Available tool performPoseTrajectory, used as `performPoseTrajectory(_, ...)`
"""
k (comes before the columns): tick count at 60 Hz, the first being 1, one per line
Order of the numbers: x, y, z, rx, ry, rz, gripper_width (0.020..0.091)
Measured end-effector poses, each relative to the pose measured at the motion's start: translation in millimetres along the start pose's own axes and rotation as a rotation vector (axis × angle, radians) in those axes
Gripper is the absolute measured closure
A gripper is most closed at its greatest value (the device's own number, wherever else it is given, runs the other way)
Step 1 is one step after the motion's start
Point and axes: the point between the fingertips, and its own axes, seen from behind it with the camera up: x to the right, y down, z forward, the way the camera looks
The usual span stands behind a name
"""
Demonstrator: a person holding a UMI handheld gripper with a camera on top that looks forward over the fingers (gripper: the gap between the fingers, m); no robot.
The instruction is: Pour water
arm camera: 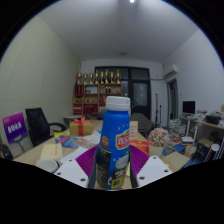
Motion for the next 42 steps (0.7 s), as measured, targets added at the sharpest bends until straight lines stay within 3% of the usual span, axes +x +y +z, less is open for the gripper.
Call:
performPoseTrajectory(13, 9.2, 81.4, 10.0, -0.089, -0.008, -0.067, 0.0613)
performPoseTrajectory(15, 1.4, 65.7, 13.2, -0.040, -0.009, -0.069, 0.0604)
performPoseTrajectory(22, 7.4, 72.4, 4.1, -0.024, -0.008, -0.077, 0.0599)
performPoseTrajectory(31, 7.7, 76.6, 5.6, -0.044, 0.010, -0.099, 0.0463)
performPoseTrajectory(37, 3.5, 88.6, -4.0, -0.124, -0.012, -0.121, 0.0242)
performPoseTrajectory(42, 1.6, 84.4, -36.2, -0.150, -0.051, -0.086, 0.0259)
